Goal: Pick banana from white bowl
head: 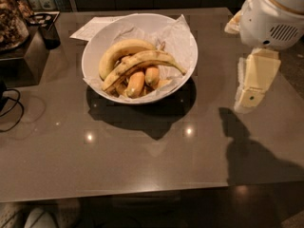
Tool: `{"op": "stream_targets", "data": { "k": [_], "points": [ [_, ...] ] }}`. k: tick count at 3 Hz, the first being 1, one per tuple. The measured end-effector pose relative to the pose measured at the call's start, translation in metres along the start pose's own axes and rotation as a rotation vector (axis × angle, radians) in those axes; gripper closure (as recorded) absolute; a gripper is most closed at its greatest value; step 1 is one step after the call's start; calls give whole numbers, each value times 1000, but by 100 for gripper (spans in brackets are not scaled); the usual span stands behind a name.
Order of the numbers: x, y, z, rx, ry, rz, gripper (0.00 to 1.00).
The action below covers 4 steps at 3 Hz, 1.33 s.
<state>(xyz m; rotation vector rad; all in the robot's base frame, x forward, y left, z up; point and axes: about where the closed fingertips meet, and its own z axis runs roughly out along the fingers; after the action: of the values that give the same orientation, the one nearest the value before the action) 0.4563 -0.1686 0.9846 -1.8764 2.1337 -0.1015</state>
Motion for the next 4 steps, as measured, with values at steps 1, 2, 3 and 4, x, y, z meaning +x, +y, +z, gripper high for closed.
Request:
{"op": "stream_targets", "data": {
  "k": [1,2,3,4],
  "points": [
    [11,-2,3,-14,-13,31,0],
    [-9,-15,5,-24,-53,-15,0],
    [-31,-25,8,-40,-77,-59,3],
    [-52,-37,12,-61,-92,-97,18]
  ]
}}
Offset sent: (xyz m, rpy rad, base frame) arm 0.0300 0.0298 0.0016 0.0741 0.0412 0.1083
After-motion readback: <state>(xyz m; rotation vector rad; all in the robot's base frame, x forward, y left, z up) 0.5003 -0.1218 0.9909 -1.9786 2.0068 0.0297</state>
